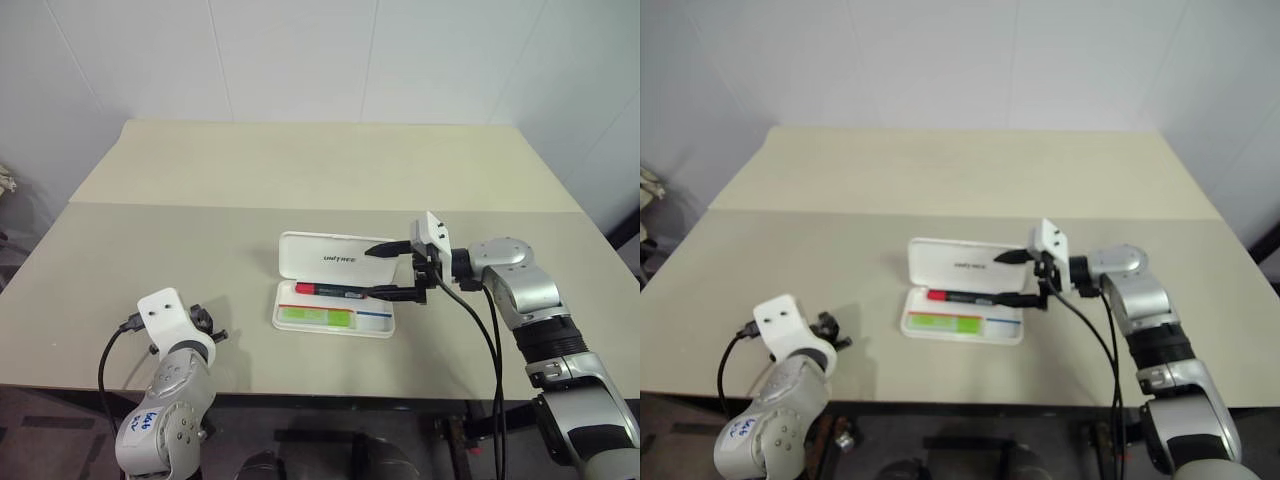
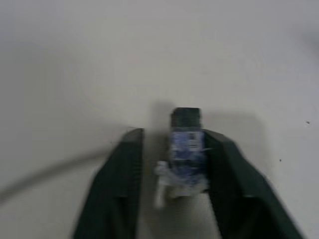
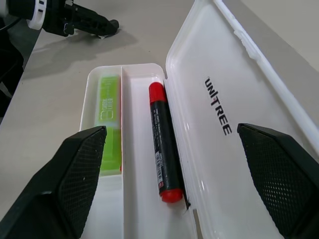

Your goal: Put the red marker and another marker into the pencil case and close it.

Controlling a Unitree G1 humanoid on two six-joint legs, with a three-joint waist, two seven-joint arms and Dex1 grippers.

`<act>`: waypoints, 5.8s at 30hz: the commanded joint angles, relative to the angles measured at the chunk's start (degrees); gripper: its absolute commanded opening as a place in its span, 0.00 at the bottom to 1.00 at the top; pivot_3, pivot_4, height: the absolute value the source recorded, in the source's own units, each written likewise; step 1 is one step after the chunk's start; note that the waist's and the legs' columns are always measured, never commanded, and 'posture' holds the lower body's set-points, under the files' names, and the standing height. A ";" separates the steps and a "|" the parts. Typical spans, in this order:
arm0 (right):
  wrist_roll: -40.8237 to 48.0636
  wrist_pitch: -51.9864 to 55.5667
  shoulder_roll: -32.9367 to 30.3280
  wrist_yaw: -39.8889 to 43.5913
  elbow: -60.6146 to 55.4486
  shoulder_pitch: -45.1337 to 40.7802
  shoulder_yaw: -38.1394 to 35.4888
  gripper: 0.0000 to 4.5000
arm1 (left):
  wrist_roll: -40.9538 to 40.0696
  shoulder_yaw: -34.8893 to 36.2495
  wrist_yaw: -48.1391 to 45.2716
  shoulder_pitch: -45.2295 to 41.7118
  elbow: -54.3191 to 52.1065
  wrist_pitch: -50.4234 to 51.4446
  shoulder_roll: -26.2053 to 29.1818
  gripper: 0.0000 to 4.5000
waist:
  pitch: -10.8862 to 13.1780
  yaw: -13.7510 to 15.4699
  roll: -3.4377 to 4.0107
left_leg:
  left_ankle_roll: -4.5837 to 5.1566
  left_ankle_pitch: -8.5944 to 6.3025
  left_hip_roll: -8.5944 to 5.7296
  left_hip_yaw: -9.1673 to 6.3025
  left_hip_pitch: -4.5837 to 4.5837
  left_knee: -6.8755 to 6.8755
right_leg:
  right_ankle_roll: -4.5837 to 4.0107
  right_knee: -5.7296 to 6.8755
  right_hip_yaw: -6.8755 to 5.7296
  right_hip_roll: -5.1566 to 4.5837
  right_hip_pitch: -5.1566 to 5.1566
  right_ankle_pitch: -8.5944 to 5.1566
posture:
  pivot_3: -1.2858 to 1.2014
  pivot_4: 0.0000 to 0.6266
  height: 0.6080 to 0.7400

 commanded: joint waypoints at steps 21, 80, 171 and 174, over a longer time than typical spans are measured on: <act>10.82 8.23 -3.46 -0.28 -12.97 5.68 -9.42 1.00 | -2.02 -0.95 -25.20 -7.63 1.07 -9.21 17.12 0.08 | 0.02 -0.04 -0.02 | -0.11 -0.28 0.17 -0.28 -0.31 -0.17 | 0.06 0.09 -0.68 -0.02 -0.11 -0.03 | 0.52 0.24 1.00; 19.66 -2.74 -6.68 -0.52 -30.01 39.77 -22.07 1.00 | 5.68 -42.54 -93.51 -46.93 53.93 -35.12 22.26 0.08 | 0.10 1.48 -0.02 | -0.06 -0.36 0.13 -0.27 -0.27 -0.01 | 0.19 -0.10 -0.44 0.14 -0.06 -0.16 | 0.52 0.24 1.00; 15.27 -6.56 -5.78 1.80 -14.66 23.16 -16.93 1.00 | 4.51 -11.23 -98.46 -55.75 100.83 -58.34 42.33 0.01 | 0.11 1.31 -0.02 | -0.17 -0.28 0.17 -0.02 -0.10 0.01 | 0.27 0.31 -0.29 0.20 -0.03 -0.12 | 0.52 0.24 1.00; 15.30 -6.50 -5.85 1.32 -15.22 23.60 -17.08 1.00 | 6.23 -11.05 -97.35 -59.40 107.24 -58.65 39.86 0.01 | 0.11 1.20 -0.02 | -0.17 -0.28 0.16 -0.01 -0.13 0.01 | 0.30 0.26 -0.29 0.20 -0.03 -0.11 | 0.52 0.24 1.00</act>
